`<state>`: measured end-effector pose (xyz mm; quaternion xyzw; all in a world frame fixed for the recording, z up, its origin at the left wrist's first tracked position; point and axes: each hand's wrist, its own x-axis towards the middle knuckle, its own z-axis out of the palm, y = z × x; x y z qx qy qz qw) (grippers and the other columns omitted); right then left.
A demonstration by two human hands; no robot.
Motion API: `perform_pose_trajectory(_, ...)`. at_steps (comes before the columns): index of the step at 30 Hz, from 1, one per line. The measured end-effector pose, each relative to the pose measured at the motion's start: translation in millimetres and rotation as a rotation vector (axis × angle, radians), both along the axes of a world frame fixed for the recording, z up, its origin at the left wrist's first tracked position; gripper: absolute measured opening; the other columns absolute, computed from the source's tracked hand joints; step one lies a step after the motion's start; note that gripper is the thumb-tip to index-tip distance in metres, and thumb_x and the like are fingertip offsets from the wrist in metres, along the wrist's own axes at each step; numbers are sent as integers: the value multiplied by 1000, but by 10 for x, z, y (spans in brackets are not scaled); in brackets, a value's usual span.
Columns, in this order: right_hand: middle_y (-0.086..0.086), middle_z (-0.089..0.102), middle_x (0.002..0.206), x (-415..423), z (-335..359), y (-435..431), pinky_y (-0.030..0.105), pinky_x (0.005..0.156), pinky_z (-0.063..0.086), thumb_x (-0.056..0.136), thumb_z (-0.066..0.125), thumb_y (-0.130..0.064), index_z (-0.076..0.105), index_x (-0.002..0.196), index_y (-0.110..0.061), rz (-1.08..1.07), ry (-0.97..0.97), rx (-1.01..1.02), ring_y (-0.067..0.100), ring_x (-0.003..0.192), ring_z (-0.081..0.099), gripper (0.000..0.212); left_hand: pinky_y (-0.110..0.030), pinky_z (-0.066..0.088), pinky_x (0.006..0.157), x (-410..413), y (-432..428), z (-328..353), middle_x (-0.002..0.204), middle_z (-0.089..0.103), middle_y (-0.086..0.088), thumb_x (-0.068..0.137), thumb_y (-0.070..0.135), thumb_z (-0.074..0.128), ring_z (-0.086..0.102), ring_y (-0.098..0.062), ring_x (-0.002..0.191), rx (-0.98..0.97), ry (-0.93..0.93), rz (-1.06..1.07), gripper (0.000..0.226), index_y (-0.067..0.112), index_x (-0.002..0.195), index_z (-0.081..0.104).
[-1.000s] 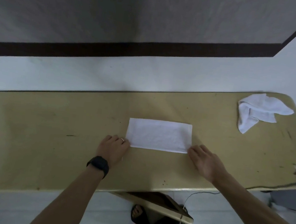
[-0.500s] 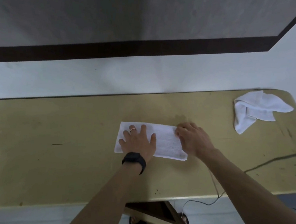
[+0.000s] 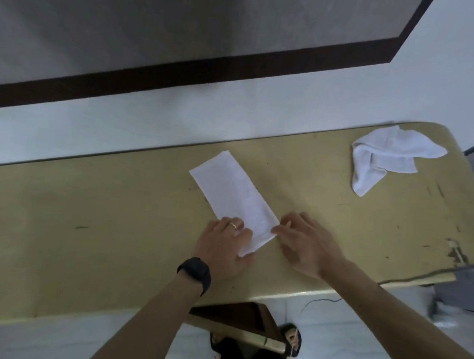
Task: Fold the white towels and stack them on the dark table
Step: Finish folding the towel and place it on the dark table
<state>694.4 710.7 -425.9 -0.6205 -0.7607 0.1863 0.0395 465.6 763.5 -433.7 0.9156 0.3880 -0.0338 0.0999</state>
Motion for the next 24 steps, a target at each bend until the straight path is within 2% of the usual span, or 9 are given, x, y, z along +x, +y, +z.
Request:
perform_pose_trajectory(2, -1, 65, 122, 37, -132, -22, 34, 75, 53, 69, 80, -15, 69, 116, -23, 120, -59, 135, 25, 103, 61, 49, -33, 51, 69, -85, -153, -75, 95, 66, -1, 81, 51, 58, 63, -23, 81, 27, 42, -49, 32, 22, 90, 65)
perform_pose_trajectory(5, 0, 70, 108, 69, -213, 21, 33, 71, 54, 60, 84, -6, 73, 105, -16, 230, -58, 219, 26, 95, 66, 48, -30, 50, 61, -136, -269, -141, 84, 70, -3, 86, 26, 48, 63, -24, 66, 154, 5, -92, 24, 17, 87, 70)
perform_pose_trajectory(7, 4, 69, 96, 66, -238, 20, 34, 64, 55, 60, 76, 0, 73, 97, -12, 303, -82, 289, 28, 86, 66, 39, -29, 51, 59, -132, -288, -137, 77, 71, -4, 83, 12, 44, 63, -23, 58, 289, 12, -171, 29, 14, 83, 73)
perform_pose_trajectory(10, 9, 66, 92, 32, -297, -54, 37, 62, 53, 76, 51, -2, 70, 96, -8, 366, -120, 353, 30, 80, 64, 28, -27, 47, 56, -134, -263, -70, 63, 65, -3, 79, 4, 45, 57, -21, 49, 331, 44, -243, 27, 15, 69, 67)
perform_pose_trajectory(13, 9, 64, 94, 23, -360, -174, 39, 64, 53, 81, 59, -4, 68, 103, -7, 394, -104, 351, 30, 80, 60, 23, -27, 47, 57, -210, -299, -66, 64, 65, -2, 79, 7, 47, 58, -21, 51, 265, 53, -242, 24, 17, 68, 65)
perform_pose_trajectory(16, 9, 62, 94, 9, -382, -252, 39, 64, 52, 86, 51, -5, 65, 105, -9, 440, -127, 331, 28, 79, 59, 25, -26, 46, 60, -331, -386, -81, 65, 67, 1, 76, 17, 54, 61, -18, 55, 149, 4, -190, 16, 19, 70, 69)
perform_pose_trajectory(19, 8, 61, 89, -59, -312, -282, 38, 62, 50, 84, 44, -1, 65, 98, -9, 483, -184, 311, 26, 74, 58, 27, -26, 49, 61, -419, -442, -42, 63, 66, 4, 79, 26, 48, 62, -19, 57, 41, -28, -122, 23, 20, 71, 69)
perform_pose_trajectory(22, 5, 59, 85, -215, -133, -299, 36, 61, 46, 85, 53, -16, 63, 88, -12, 448, -109, 189, 24, 73, 54, 10, -28, 49, 62, -478, -425, 77, 66, 65, 3, 81, 26, 49, 62, -20, 63, -95, -75, -61, 20, 19, 76, 67)
perform_pose_trajectory(24, 1, 58, 82, -327, 3, -283, 36, 62, 43, 89, 46, -26, 58, 87, -16, 343, 9, 84, 21, 71, 50, 16, -29, 47, 62, -485, -362, 204, 73, 63, 3, 83, 23, 54, 59, -19, 69, -195, -115, 40, 13, 19, 84, 66)
